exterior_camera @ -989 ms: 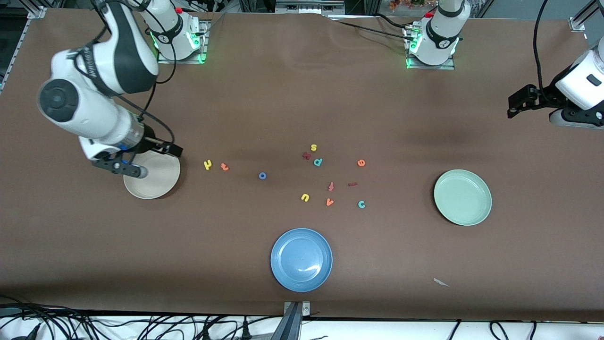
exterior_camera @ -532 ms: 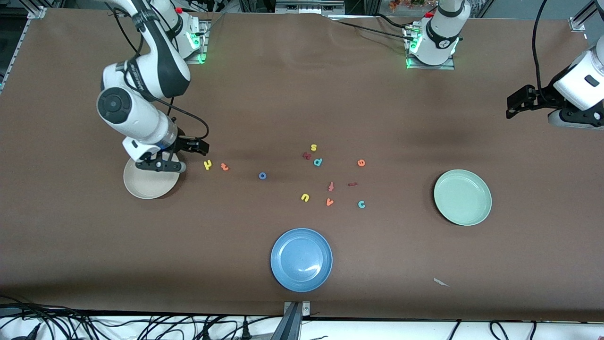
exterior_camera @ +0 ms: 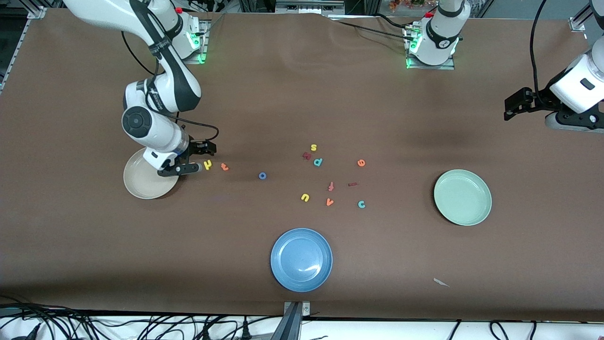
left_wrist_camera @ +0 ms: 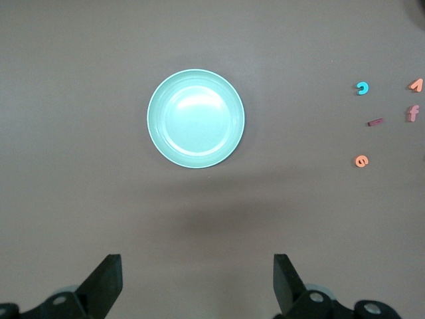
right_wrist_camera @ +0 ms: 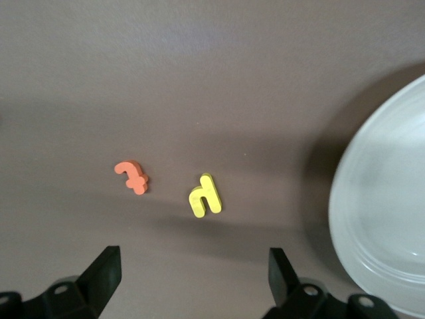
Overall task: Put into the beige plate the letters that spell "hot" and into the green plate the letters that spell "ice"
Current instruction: 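Grasp the yellow h with the right gripper while the left gripper reaches out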
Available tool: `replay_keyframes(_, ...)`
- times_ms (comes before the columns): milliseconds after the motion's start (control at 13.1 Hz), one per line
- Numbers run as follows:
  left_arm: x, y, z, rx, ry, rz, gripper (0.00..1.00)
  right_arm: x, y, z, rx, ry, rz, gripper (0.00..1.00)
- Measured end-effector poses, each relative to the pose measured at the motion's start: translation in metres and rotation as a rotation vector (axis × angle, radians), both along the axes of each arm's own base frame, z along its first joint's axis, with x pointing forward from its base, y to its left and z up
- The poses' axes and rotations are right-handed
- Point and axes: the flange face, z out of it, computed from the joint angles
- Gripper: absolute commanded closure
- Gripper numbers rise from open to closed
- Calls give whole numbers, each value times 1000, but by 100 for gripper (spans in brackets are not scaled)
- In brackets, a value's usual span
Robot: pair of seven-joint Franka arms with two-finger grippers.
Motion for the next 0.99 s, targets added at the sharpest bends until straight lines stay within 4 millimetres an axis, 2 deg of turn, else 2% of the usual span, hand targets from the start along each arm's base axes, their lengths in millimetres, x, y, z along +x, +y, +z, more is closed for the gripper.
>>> replay_keyframes(152,1,-3,-2,0,2,-5,0,1,0,-15,6,-4,4,19)
replay_keyframes(228,2,-4,-4,-3,4,-6,0,1,0,-24,9,-9,5,20)
replay_keyframes(304,3,-6,-6,-17,7,-4,0,1,1,-31,11,-11,5,24)
replay_keyframes(380,4,-8,-8,-38,7,-1,0,1,1,-37,13,-11,5,25)
replay_keyframes(532,8,-14,-14,-51,9,0,0,0,3,-42,12,-14,19,34)
replay_keyframes(989,16,-38,-28,-49,16,14,0,0,12,-43,-6,-47,77,35)
